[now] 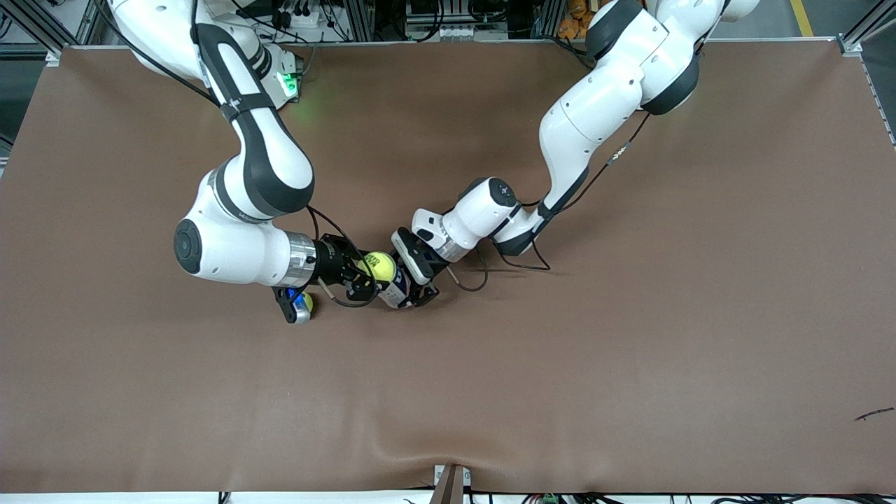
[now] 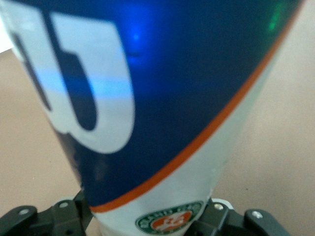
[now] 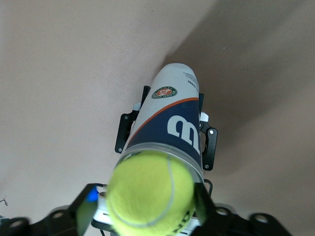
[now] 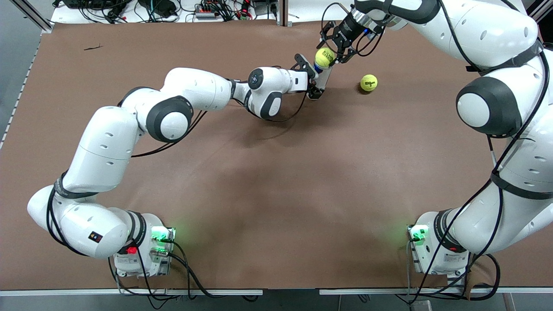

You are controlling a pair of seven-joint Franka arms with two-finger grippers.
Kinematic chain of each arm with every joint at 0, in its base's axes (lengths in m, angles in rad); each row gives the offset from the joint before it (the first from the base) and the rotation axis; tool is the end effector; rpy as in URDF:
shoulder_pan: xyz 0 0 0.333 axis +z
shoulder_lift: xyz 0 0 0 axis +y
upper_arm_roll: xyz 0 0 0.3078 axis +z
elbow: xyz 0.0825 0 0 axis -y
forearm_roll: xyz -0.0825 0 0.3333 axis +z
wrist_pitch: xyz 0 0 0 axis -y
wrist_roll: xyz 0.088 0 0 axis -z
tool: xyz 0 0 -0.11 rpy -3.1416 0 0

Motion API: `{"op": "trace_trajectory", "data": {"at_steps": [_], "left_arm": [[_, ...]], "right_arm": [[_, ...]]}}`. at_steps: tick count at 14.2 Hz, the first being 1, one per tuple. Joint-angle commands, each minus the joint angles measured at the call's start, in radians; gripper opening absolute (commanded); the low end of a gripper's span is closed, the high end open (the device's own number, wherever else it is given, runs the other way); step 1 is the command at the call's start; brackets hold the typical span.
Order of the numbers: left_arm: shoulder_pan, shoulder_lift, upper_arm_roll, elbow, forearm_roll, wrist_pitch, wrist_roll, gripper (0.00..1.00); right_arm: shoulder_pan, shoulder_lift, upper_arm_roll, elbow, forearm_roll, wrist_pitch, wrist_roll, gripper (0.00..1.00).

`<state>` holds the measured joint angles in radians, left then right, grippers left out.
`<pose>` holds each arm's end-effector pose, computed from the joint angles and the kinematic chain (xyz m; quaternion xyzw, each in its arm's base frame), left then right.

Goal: Insert tennis ball vertically with right arm
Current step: 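Move the ball over the can opening with the right gripper and release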

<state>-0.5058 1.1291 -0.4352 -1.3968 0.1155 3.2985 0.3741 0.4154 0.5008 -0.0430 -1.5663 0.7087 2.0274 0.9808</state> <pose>0.5033 -0.5187 0.1921 0.7861 -0.4439 0.3653 0.2269 0.5829 0.2742 0.3759 -0.8511 0.4315 0.2007 0.2218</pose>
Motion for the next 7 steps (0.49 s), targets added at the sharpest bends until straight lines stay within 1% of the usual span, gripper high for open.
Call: {"op": "trace_trajectory", "data": {"at_steps": [1, 4, 6, 7], "left_arm": [[-0.008, 0.006, 0.009, 0.010, -0.007, 0.016, 0.003, 0.80], [-0.008, 0.006, 0.009, 0.010, -0.007, 0.016, 0.003, 0.80], [-0.008, 0.006, 0.009, 0.010, -0.007, 0.016, 0.005, 0.80], [-0.008, 0.006, 0.009, 0.010, -0.007, 0.016, 0.005, 0.80]], "right_arm": [[-0.003, -0.024, -0.012, -0.012, 0.003, -0.024, 0.018, 1.00], [-0.027, -0.039, -0.015, -0.008, -0.006, -0.050, 0.016, 1.00], [-0.049, -0.050, -0.017, 0.002, -0.061, -0.050, 0.015, 1.00], [-0.068, -0.051, -0.017, 0.003, -0.118, -0.050, 0.012, 1.00]]}}
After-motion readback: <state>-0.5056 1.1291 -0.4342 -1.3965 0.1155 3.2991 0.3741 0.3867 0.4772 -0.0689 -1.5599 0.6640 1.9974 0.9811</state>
